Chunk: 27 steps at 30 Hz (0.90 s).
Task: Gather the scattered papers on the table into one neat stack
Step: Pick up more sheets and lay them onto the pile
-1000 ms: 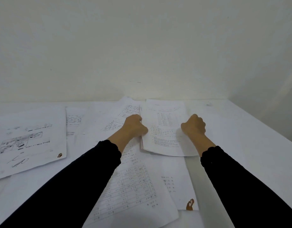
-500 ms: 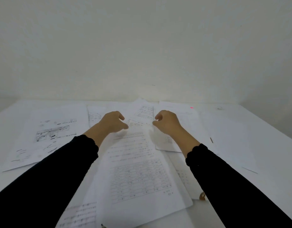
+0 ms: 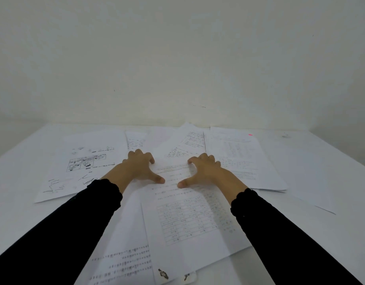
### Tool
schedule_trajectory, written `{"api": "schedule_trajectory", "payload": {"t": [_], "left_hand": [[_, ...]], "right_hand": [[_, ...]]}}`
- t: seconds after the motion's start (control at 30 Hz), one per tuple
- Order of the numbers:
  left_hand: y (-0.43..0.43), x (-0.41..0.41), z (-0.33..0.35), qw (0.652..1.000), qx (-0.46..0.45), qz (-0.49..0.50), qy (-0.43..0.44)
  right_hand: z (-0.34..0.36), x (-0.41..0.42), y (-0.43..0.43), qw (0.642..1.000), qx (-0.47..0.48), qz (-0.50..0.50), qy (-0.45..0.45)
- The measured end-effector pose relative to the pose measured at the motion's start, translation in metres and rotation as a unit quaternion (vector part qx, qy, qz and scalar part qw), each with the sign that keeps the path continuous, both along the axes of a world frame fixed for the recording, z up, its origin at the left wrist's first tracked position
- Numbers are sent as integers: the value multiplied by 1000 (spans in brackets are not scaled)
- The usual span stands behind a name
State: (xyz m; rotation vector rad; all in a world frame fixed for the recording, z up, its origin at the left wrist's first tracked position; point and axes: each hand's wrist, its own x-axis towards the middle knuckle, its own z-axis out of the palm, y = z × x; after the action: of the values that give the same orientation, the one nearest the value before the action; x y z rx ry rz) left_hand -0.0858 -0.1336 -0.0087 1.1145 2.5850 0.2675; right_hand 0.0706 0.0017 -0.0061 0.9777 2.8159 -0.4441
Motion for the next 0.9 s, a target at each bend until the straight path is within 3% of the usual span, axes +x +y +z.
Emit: {"api": "schedule_trajectory", "payload": {"t": [0.33,0.47,0.57,0.73,0.9], "left_hand": [[6,-8,0,999,16,9,-28],[12,-13,-1,994,107,-5,-19],[14,-18,4,976,215,-20,-27],[9,-26,24,918,371,1,-138],[-2,-35,32,883,444,44,-147]], "right_hand": [[-2,-6,3,999,-20,-29,14],[-2,-15,8,998,-21,-47,29],[-1,-18,11,992,-30,-83,91],[2,-21,17,930,-156,-177,283],[6,-22,21,883,-224,-207,356]]}}
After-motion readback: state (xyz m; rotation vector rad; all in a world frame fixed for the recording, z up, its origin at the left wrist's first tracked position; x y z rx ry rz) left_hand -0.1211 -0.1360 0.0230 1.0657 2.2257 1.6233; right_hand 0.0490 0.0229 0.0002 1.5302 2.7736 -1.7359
